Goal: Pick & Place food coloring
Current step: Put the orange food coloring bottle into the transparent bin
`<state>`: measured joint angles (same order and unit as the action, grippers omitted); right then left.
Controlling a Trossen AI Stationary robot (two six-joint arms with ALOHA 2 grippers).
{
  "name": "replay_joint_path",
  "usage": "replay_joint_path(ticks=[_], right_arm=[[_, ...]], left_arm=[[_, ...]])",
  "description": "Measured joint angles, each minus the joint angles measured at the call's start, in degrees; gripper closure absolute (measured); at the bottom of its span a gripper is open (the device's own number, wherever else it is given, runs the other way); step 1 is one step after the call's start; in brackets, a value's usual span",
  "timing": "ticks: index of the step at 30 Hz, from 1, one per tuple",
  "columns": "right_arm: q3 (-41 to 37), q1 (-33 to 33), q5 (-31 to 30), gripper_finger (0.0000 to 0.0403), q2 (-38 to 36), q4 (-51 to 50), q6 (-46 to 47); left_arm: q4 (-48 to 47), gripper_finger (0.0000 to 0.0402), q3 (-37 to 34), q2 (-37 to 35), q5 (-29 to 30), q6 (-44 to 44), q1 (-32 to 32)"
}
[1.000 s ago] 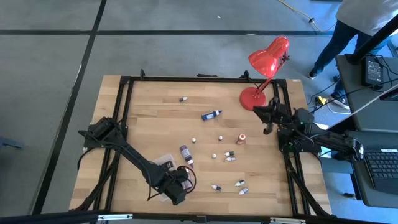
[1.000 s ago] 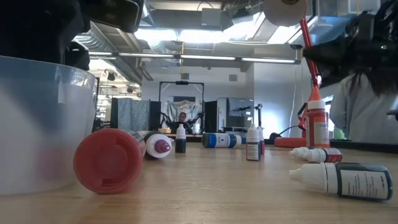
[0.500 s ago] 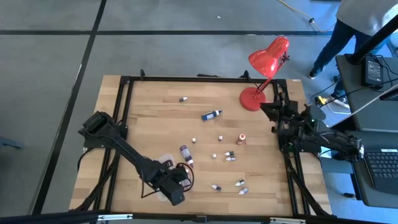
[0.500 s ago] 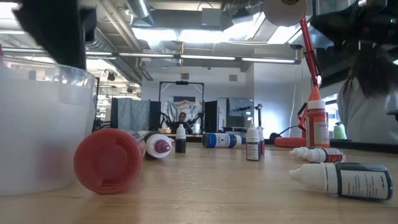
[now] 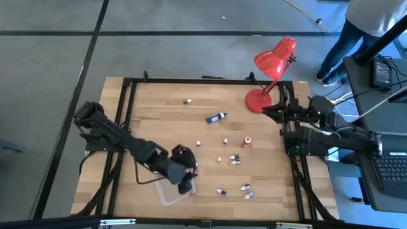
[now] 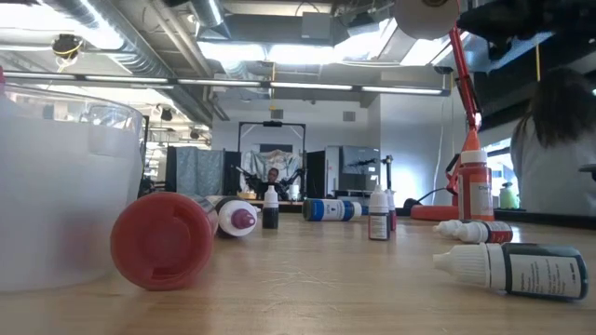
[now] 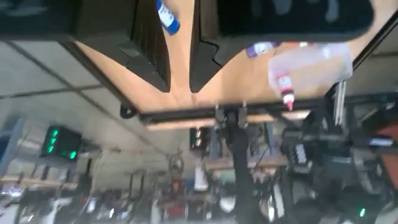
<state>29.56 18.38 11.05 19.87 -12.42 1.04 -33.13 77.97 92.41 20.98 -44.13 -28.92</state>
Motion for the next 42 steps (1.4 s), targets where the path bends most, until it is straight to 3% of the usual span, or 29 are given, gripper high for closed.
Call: replay_joint_path(ticks=[9, 15, 23, 29, 33, 39, 42], right_arm=[[18.6, -4.6, -3.3, 0.0338, 17.3, -21.2, -1.3], [27.2, -9.1, -11.6, 0.0338, 29.5, -38.5, 2.7], [27.3, -11.9, -6.7, 0.0338, 41.0, -40.7, 4.7], [27.3, -11.3, -7.4, 0.0335, 45.5, -39.7, 7.7], [27.2, -11.3, -7.5, 0.0303, 47.0, -39.7, 9.0], [27.2, -11.3, -11.6, 0.0211, 47.3, -39.7, 13.4], [27.2, -11.4, -10.5, 0.0175, 47.3, -39.7, 13.7]], left_arm=[[-0.1, 0.0237, 0.0, -1.4, -0.4, 10.6, 6.0], [-0.7, 0.0237, 0.0, -1.4, -5.1, 16.8, 9.7], [-5.5, 0.0238, 0.0, -1.4, -5.7, 23.4, 12.8], [-7.3, 0.0236, 0.0, -1.4, -5.6, 26.1, 14.3], [-7.5, 0.0239, 0.0, -1.4, -5.6, 27.9, 14.8], [-7.6, 0.0237, 0.0, -1.4, -5.0, 30.4, 14.9], [-7.6, 0.0236, 0.0, -1.4, -4.3, 31.3, 14.9]])
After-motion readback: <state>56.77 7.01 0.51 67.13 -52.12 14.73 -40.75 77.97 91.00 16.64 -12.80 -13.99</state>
